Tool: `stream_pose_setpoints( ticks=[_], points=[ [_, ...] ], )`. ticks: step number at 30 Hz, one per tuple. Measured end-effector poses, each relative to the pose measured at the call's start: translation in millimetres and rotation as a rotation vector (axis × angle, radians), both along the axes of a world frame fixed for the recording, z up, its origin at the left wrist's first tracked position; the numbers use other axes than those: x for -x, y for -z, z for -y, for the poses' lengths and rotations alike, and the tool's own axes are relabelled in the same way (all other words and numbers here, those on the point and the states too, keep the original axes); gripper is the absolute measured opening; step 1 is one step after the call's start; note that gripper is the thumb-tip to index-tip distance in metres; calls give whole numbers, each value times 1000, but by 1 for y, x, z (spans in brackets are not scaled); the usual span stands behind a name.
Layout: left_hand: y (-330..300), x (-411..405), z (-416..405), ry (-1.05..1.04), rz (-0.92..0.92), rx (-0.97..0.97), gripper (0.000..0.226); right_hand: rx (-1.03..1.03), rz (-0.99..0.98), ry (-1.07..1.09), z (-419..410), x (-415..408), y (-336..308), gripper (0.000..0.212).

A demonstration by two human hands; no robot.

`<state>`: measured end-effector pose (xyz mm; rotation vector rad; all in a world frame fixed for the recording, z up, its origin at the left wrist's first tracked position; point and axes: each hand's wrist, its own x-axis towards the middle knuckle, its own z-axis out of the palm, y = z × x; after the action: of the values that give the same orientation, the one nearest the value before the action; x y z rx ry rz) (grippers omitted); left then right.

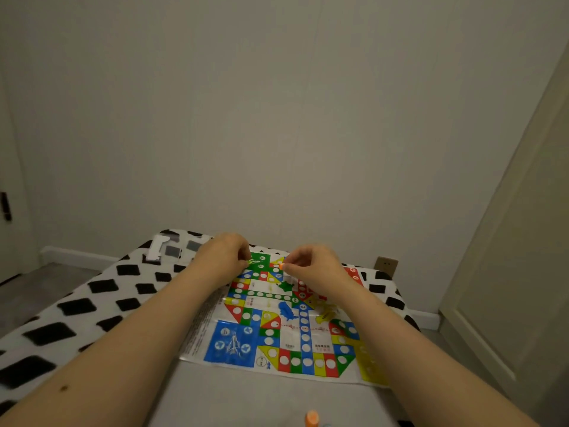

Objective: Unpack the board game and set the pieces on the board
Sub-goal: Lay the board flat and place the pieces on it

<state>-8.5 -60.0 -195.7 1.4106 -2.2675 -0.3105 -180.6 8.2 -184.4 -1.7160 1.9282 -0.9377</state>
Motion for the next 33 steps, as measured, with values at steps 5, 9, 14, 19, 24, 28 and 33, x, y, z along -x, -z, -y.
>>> stream_pose_setpoints(
  ticks=[5,9,14,19,24,28,33],
  points=[
    [0,1,-1,-11,29,22,15,12,-16,-23,-7,3,1,12],
    [-2,1,-2,3,49,13,19,38,-28,-20,-15,7,0,13],
    [-14,-1,-15,6,86,9,31,59,-32,25,-32,15,-1,14],
    [-30,14,-59,142,44,9,25,111,-68,124,-62,25,-3,10],
    [-29,41,-120,310,106,-35,25,190,-127,241,-111,39,7,6],
    [-21,55,-147,381,159,-39,35,188,-80,259,-144,50,14,7],
    [-12,64,-154,442,159,-20,43,162,-57,234,-164,53,16,6]
  ],
)
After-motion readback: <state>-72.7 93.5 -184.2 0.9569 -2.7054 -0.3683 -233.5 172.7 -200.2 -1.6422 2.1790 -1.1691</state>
